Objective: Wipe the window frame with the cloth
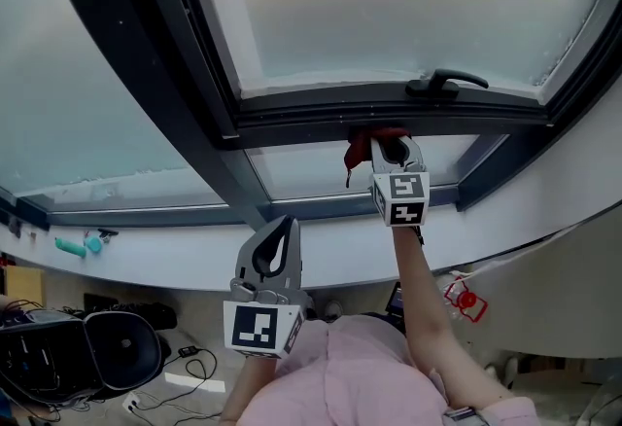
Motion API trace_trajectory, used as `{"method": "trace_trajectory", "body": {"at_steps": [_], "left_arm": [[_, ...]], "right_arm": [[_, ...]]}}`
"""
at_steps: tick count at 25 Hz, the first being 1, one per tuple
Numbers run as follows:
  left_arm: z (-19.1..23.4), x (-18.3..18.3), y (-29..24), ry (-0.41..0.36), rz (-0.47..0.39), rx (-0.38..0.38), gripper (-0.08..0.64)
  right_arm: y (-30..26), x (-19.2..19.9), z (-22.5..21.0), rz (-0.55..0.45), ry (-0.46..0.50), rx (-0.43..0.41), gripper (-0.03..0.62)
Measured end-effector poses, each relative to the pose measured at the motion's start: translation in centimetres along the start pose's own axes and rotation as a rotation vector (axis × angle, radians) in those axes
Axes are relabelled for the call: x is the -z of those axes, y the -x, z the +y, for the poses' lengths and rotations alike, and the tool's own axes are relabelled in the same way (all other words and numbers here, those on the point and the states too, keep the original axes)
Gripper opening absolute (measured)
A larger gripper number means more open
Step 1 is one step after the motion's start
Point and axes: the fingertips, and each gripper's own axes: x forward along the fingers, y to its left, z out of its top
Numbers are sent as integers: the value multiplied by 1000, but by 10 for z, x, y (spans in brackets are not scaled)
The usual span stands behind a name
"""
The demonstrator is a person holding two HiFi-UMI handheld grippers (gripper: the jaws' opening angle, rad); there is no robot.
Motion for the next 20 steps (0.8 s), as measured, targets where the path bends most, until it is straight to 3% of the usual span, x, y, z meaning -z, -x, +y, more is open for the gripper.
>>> {"method": "trace_trajectory", "body": {"at_steps": [10, 20], "left_arm": [[-14, 0, -1, -1, -1, -10, -3], [-23, 7, 0, 14, -11, -15, -3]], "right_arm": [[11, 10, -46, 6, -24, 61, 69], [12, 12, -52, -5, -3, 43, 71]]}}
